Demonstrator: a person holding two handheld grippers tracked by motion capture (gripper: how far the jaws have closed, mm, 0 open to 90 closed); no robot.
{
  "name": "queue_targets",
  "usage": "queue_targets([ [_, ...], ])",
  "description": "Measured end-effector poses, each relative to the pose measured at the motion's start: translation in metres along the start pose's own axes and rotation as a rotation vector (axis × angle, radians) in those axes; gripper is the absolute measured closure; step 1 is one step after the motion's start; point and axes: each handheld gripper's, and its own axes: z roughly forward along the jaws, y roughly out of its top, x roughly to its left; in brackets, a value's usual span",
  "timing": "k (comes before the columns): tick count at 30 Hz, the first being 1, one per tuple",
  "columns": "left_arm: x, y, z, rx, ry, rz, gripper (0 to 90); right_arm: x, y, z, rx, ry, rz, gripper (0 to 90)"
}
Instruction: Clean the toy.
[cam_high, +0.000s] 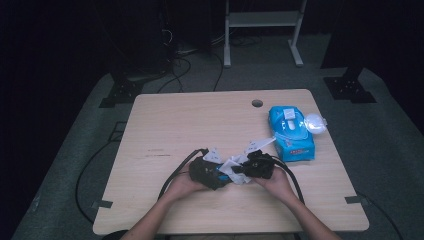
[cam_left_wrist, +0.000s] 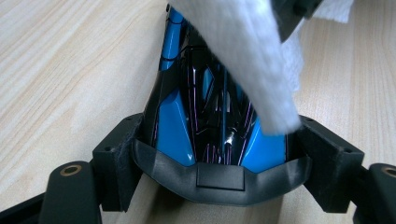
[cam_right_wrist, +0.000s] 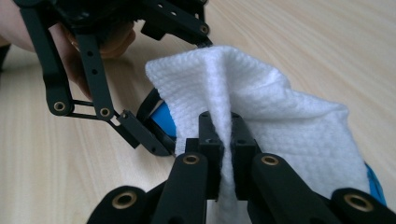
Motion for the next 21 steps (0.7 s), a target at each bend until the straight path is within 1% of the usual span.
queue_targets([
  [1,0.0,0.0,0.0,-0.004,-0.002,-0.004,23.9,0.001,0.0,-0.001,0.003,-0.022,-0.025,86.2],
  [3,0.0,-0.001,0.0,-0.003,-0.002,-0.005,23.8,0.0,-0.002,-0.006,0.003,-0.075,-0.053,84.3],
  [4,0.0,-0.001,0.0,-0.001,-0.001,-0.004,23.8,-0.002,-0.004,-0.009,-0.002,-0.081,-0.053,78.1],
  [5,0.0,-0.001,0.0,-0.001,0.0,0.0,23.8,-0.005,-0.006,-0.012,-0.002,-0.075,-0.043,71.7],
  [6,0.0,-0.001,0.0,-0.001,0.0,0.001,23.8,-0.007,-0.008,-0.015,-0.007,-0.066,-0.041,68.9],
  [7,0.0,-0.001,0.0,-0.001,0.0,0.001,23.8,-0.008,-0.01,-0.02,-0.024,-0.063,-0.047,66.3],
  [9,0.0,0.0,0.0,-0.002,0.0,0.002,23.8,-0.009,-0.01,-0.026,-0.046,-0.089,-0.053,57.2],
  [10,0.0,0.0,0.0,-0.003,-0.001,0.002,23.8,-0.009,-0.01,-0.028,-0.061,-0.1,-0.053,54.7],
  [12,0.0,0.0,0.0,-0.005,-0.002,0.002,23.8,-0.014,-0.009,-0.03,-0.081,-0.108,-0.038,49.4],
  [13,0.0,0.0,0.001,-0.006,-0.001,0.002,23.8,-0.017,-0.008,-0.029,-0.086,-0.116,-0.018,48.2],
  [15,0.0,0.0,0.001,-0.006,-0.002,0.004,23.8,-0.024,-0.008,-0.023,-0.088,-0.096,0.025,45.0],
  [17,0.001,0.0,0.001,-0.009,-0.003,0.003,23.8,-0.031,-0.008,-0.015,-0.082,-0.079,0.07,46.0],
  [19,0.001,-0.001,0.001,-0.009,-0.004,0.005,23.8,-0.034,-0.009,-0.008,-0.061,-0.054,0.105,50.4],
  [21,0.002,-0.001,0.001,-0.01,-0.008,0.002,23.8,-0.038,-0.011,-0.006,-0.073,0.004,0.147,61.3],
])
